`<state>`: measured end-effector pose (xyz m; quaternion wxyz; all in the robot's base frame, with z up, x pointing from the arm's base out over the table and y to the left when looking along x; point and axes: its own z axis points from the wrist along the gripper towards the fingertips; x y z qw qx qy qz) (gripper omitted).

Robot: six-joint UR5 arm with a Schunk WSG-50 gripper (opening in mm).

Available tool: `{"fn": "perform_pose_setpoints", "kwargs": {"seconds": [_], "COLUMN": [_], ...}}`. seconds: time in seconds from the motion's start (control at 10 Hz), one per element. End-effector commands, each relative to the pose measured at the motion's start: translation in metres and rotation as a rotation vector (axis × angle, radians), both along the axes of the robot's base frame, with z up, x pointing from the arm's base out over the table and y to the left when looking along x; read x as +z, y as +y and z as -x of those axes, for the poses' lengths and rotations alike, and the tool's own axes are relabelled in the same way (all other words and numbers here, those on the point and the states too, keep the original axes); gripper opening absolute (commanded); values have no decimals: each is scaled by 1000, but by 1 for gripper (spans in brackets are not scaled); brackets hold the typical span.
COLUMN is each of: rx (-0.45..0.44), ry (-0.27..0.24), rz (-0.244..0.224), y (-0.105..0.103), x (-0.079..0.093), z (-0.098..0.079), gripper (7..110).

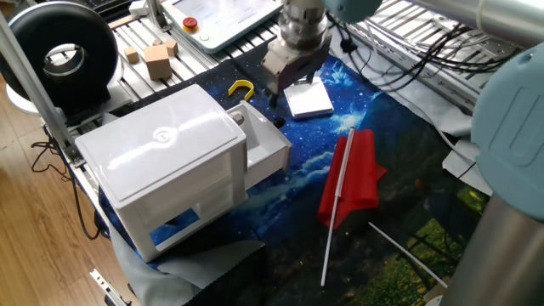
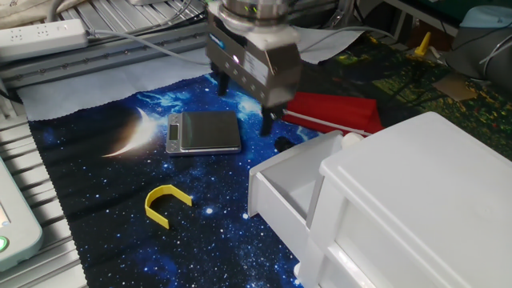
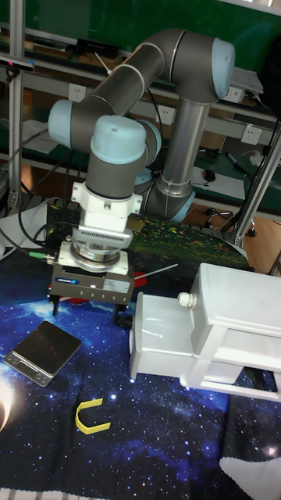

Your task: Use the gripper to push and close the drawer

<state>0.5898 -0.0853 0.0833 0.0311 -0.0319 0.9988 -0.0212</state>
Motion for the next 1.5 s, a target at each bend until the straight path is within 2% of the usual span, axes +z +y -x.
{"fn": "perform_pose_setpoints", "kwargs": {"seconds": [0.0, 0.3, 0.5, 0.8, 1.1, 1.4], "rx": [10, 20, -8, 27, 3, -28], "ry": [-6, 4, 24, 36, 35, 32], "rz": [-4, -22, -80, -77, -75, -92], "y": [-11, -10, 9, 23, 35, 67], "x": [-6, -27, -37, -47, -52, -47], "z": [-7, -10, -5, 0, 2, 2], "gripper": [109, 109, 109, 109, 109, 109]}}
